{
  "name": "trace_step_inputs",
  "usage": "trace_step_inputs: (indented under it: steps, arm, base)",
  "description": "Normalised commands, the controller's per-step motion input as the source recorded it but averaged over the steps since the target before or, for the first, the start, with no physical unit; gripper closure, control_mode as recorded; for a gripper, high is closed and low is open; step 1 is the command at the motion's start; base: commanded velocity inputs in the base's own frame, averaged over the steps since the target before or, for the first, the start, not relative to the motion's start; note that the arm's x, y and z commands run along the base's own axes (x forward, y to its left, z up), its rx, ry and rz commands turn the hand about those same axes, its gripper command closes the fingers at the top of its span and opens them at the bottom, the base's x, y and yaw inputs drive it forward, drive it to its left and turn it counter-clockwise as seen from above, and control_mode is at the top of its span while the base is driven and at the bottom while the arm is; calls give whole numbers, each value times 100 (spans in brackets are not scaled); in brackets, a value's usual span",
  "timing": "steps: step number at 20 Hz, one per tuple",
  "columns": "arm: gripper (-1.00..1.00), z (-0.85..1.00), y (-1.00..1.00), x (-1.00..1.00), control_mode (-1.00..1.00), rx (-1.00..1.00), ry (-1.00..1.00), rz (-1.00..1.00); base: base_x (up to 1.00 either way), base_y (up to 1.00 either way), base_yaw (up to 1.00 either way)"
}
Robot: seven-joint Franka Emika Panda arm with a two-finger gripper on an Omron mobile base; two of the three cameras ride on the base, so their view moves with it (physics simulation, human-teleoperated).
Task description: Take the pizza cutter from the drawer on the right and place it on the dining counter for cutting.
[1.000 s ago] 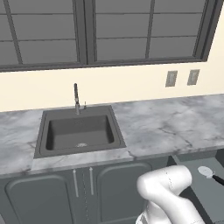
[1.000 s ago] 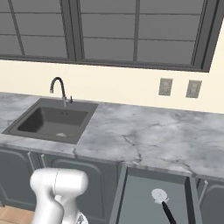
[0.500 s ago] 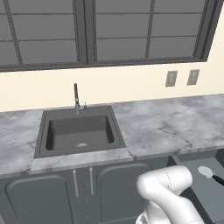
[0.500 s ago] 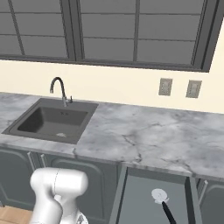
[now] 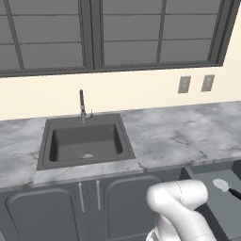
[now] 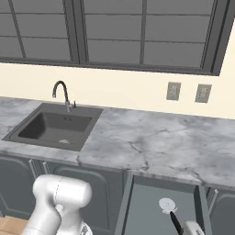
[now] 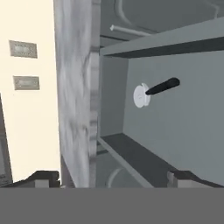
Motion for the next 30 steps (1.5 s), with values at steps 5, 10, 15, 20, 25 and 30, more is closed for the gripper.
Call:
trace_step_inputs:
  steps: [5, 10, 15, 20, 25, 30]
  arm:
    - [-100, 0, 60, 100, -100, -6, 27, 13]
    - [-100, 0, 1, 97, -100, 0, 21, 15]
    - [-100, 0, -21, 67, -100, -9, 20, 16]
    - [-100, -7, -33, 28, -100, -22, 22, 25]
    - [-100, -28, -38, 18, -100, -24, 25, 31]
    - [-100, -71, -24, 24, -100, -21, 19, 42]
  base:
    - [0, 0, 0]
    - [0, 0, 0]
    - [0, 0, 0]
    - [0, 0, 0]
    - [0, 0, 0]
    - [0, 0, 0]
